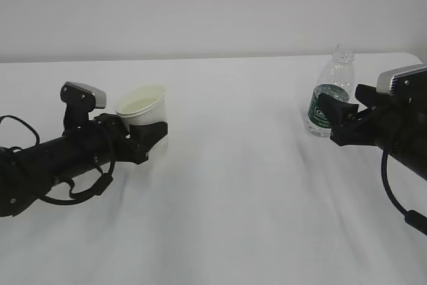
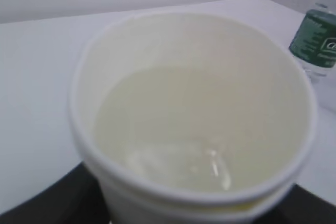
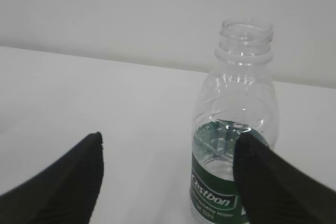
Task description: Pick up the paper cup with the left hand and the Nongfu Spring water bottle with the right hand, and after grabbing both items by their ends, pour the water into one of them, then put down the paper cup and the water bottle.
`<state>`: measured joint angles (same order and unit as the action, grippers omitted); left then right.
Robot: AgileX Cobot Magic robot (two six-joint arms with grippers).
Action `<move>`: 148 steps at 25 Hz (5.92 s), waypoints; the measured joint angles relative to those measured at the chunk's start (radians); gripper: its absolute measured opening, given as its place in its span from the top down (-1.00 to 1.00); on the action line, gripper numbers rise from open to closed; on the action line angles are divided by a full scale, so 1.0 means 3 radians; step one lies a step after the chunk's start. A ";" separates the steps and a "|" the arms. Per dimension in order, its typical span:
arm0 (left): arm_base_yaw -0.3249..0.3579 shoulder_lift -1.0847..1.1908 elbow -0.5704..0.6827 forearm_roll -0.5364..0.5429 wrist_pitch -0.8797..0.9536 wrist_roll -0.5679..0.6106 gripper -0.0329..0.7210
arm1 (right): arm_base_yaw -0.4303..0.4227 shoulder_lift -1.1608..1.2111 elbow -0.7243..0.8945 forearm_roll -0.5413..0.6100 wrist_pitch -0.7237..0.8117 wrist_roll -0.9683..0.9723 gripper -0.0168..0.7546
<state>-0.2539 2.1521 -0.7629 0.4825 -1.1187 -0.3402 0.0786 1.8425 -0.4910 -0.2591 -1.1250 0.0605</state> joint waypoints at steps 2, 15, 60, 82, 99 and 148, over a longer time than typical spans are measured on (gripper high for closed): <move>0.0046 -0.0014 0.0082 -0.0068 0.0000 0.0053 -0.25 | 0.0000 0.0000 0.0000 0.0000 0.0000 0.0001 -0.57; 0.0094 -0.0175 0.0420 -0.1004 -0.0003 0.0630 -0.25 | 0.0000 0.0000 0.0000 -0.0005 0.0052 0.0008 -0.57; 0.0094 0.0415 -0.0282 -0.1690 -0.0011 0.0716 -0.23 | 0.0000 0.0000 0.0000 -0.0012 0.0082 0.0015 -0.57; 0.0094 0.0485 -0.0289 -0.1572 -0.0064 0.0722 -0.58 | 0.0000 0.0000 0.0000 -0.0012 0.0082 0.0015 -0.57; 0.0094 0.0250 -0.0130 -0.1580 -0.0079 0.0728 -0.66 | 0.0000 0.0000 0.0000 -0.0012 0.0087 0.0015 -0.56; 0.0094 0.0112 0.0114 -0.1167 -0.0080 0.0728 -0.92 | 0.0000 -0.0134 0.0000 -0.0018 0.0220 0.0015 -0.56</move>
<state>-0.2256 2.1858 -0.7288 0.1324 -1.1427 -0.1217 0.0786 1.8022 -0.4910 -0.2646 -1.0589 0.0651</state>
